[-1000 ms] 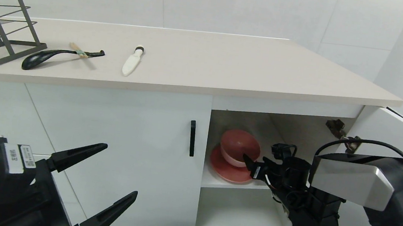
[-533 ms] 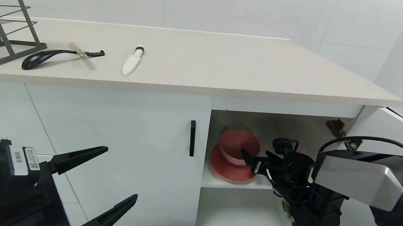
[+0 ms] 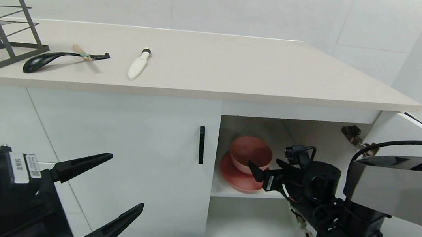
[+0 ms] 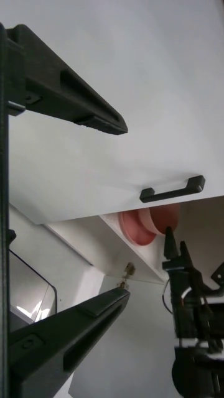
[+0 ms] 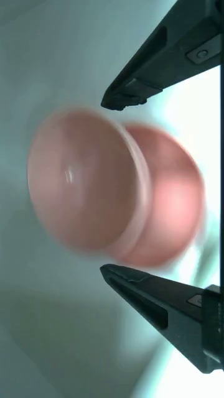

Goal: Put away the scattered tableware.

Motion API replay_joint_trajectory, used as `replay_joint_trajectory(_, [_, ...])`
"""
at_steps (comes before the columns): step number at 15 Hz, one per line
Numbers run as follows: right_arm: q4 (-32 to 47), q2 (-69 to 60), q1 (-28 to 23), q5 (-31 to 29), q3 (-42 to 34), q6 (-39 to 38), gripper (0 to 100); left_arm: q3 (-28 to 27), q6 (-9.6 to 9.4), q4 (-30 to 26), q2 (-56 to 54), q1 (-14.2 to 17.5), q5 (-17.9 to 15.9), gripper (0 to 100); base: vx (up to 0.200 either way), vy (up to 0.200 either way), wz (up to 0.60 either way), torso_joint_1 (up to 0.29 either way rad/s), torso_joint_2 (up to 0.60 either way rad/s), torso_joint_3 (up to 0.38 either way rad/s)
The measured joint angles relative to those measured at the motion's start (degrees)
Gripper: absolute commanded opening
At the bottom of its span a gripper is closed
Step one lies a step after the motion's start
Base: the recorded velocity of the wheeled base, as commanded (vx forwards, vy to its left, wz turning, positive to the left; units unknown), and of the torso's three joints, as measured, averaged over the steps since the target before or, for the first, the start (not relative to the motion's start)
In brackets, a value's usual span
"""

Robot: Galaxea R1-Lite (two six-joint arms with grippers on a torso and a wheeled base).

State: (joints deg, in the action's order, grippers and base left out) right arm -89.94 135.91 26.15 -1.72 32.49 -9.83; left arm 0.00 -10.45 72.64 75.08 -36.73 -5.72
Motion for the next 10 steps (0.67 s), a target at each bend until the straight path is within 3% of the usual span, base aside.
replay_joint_trajectory(4, [0.0,-6.31,3.25,-0.11,-8.2,0.11,100,0.0,0.0,-0.09,-0.02,0.0,0.0,100,0.0,0.0,0.0,0.0,0.0,0.0])
replay_joint_trajectory(10, [0.02,-23.71,3.47,-0.06,-23.43,2.47,100,0.0,0.0,-0.66,0.02,0.0,0.02,100,0.0,0.0,0.0,0.0,0.0,0.0])
